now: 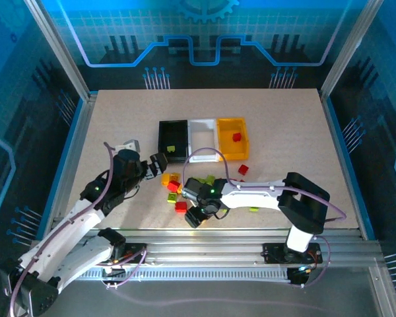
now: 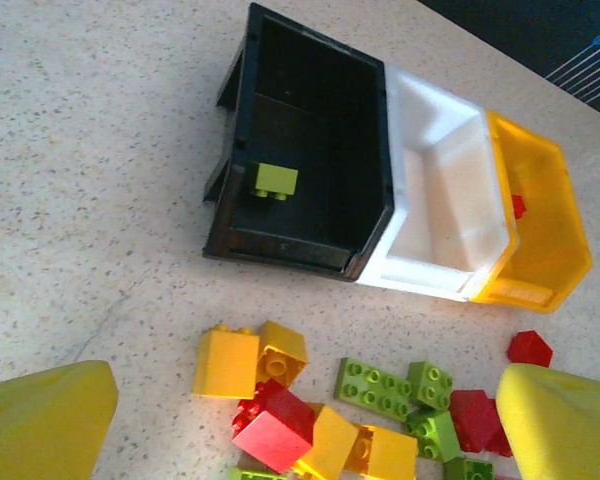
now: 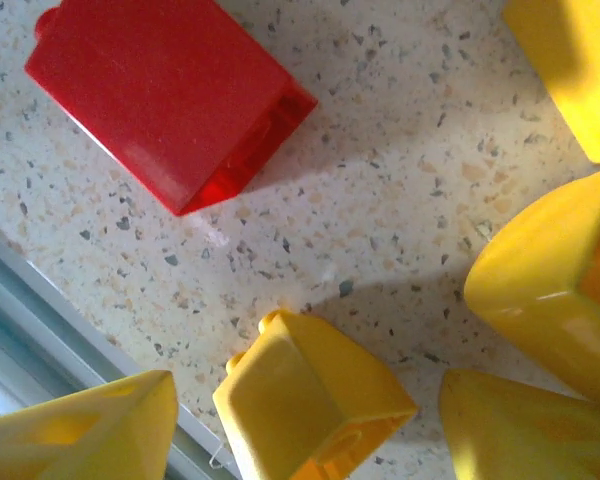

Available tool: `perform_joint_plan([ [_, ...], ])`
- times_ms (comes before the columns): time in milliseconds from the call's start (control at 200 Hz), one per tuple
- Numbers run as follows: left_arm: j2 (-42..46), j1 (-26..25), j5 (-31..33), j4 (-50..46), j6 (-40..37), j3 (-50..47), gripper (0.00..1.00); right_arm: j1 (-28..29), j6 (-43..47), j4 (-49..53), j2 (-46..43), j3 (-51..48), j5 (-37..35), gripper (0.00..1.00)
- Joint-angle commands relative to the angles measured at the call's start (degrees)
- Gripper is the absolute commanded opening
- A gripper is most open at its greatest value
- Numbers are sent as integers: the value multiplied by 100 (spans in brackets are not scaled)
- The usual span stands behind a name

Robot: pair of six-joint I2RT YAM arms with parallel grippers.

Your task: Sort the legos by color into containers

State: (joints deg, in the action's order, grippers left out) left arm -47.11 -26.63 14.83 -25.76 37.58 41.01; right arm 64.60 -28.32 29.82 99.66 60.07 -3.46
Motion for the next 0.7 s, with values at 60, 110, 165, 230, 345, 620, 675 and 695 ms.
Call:
perform_joint_plan([
  [60,23,51,192,-229,96,-94,99,145,-95,376,345,233,-221,68],
  [110,25,57,192,-221,108,-104,99,165,-87,465,347,241,-249,70],
  [165,18,59,166,-191,117,-125,99,199,-95,585,329,242,-321,70],
  [230,-4,59,152,-169,130,-120,99,266,-102,727,284,217,-460,68],
  [345,-39,56,157,-154,126,-125,99,326,-112,661,238,46,-503,60],
  [620,-79,65,143,-100,163,-186,99,330,-87,97,-242,-118,-685,43],
  [675,-76,63,157,-114,172,-199,99,300,-58,94,-509,-104,-824,42],
  [695,-79,57,152,-114,183,-212,99,265,-46,94,-614,-85,-864,42],
])
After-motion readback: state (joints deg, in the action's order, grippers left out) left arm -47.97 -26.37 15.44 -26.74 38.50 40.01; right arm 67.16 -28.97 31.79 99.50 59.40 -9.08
